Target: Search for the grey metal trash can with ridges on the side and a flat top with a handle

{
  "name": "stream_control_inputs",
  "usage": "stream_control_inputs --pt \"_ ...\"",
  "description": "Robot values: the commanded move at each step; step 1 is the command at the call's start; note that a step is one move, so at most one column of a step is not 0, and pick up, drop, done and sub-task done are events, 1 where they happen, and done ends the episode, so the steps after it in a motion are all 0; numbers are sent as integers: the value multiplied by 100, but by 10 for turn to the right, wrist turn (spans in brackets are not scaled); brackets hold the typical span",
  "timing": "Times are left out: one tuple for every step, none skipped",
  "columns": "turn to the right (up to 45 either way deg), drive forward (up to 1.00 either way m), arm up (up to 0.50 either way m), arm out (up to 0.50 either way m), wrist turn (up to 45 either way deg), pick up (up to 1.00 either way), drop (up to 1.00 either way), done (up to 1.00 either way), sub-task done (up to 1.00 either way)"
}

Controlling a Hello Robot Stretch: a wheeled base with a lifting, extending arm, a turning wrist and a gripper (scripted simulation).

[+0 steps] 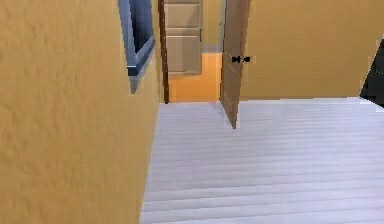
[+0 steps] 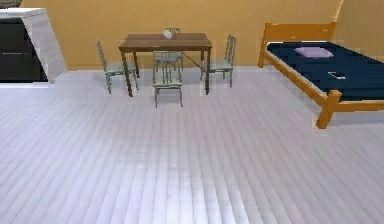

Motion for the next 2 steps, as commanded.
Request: stream_control_inputs --pt "0 100 0 0 0 0 0 0 0" --pt "30 0 0 0 0 0 0 0 0"
